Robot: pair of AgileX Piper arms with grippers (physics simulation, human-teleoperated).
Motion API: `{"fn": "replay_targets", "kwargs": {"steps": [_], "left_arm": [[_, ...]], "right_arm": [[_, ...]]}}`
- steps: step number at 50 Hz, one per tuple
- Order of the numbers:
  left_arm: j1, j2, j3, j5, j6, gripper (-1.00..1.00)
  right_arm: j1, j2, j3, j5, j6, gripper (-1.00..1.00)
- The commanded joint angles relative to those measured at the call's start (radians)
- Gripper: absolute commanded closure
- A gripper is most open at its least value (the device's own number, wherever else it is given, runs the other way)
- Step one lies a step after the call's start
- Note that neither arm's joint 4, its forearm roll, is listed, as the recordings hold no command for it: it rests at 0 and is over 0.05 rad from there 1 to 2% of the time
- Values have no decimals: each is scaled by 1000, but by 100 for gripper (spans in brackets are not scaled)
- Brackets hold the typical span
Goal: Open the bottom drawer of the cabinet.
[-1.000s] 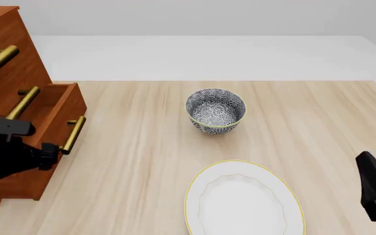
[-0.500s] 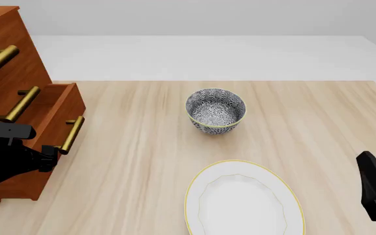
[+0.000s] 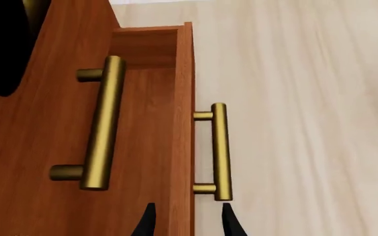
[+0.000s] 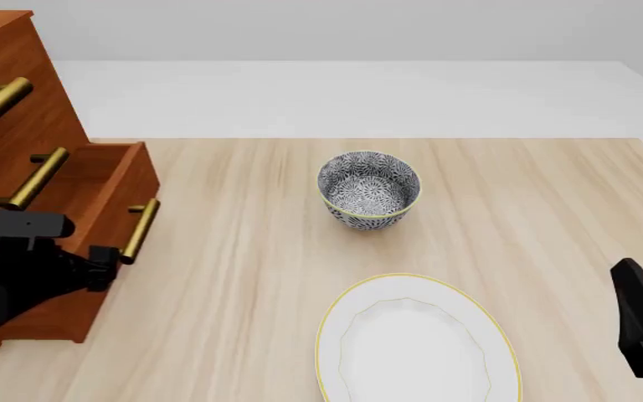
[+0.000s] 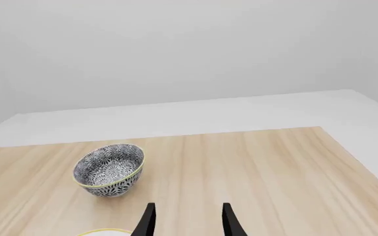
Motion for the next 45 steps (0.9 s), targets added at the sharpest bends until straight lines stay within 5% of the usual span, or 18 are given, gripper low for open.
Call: {"fn": "replay_targets", "kwargs": {"steps": [1,34,45], "left_arm": [[-79,194,23,-42,-44,-100],[-187,435,4,-212,-153,-100],[-215,409,26,-201,-155,-100]], "right_arm": [[-5,0,0,1,-2,-100],[-32,0,0,-4,-5,-100],[-34,0,0,-6,-7,-100]]}}
